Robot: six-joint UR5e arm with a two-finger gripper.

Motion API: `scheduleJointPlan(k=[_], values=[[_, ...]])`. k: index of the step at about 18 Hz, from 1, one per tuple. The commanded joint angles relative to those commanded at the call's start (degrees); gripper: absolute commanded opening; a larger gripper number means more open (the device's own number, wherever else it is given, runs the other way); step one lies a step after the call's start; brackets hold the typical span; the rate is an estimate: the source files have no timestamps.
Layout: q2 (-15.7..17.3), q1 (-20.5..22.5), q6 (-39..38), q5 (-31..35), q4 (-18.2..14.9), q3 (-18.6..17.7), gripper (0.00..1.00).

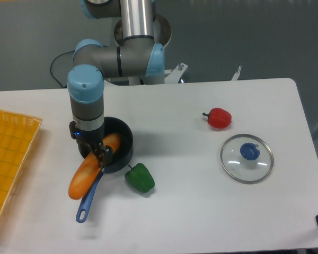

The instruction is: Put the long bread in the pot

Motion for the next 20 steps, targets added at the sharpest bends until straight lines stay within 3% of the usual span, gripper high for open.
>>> scheduleJointPlan(k=[5,11,14,17,20], values=[[0.17,0.26,0.09,-0.17,0.0,0.09,1.0],[1.23,1.93,0.26,0.0,-0.79,4.13,1.0],[2.72,2.9,2.18,1.92,-6.74,4.83,1.0],[5.61,4.3,15.51,6.84,-14.83,5.62,1.0],[8.61,6.06,25.9,9.92,-17.31,5.63,1.0]])
